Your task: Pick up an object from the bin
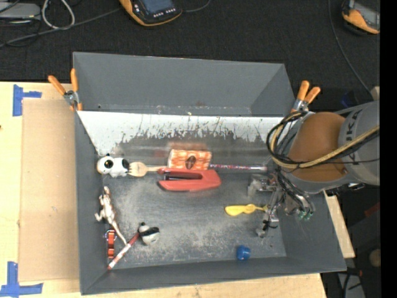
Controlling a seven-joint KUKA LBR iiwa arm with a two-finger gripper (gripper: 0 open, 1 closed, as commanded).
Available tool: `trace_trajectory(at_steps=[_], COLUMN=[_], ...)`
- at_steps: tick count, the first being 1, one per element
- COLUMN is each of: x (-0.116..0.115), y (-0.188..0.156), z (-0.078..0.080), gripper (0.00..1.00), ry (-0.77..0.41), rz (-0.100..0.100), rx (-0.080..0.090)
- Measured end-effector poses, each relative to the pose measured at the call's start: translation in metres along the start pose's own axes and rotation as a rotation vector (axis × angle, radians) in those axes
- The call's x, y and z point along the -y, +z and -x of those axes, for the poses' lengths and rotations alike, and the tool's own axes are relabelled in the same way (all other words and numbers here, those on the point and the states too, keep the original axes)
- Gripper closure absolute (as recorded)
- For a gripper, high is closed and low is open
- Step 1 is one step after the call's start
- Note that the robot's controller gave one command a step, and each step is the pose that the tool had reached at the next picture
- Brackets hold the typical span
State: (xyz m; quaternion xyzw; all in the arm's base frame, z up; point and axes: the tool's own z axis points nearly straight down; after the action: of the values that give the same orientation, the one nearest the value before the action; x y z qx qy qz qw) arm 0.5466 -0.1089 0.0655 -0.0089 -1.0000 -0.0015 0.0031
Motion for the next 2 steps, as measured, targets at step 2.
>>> trace_trajectory(at_steps=[2], x=[-0.025], y=[-0.033], z=[-0.022], gripper=[0.00], ry=[0.157], rz=[0.000], rx=[-0.004])
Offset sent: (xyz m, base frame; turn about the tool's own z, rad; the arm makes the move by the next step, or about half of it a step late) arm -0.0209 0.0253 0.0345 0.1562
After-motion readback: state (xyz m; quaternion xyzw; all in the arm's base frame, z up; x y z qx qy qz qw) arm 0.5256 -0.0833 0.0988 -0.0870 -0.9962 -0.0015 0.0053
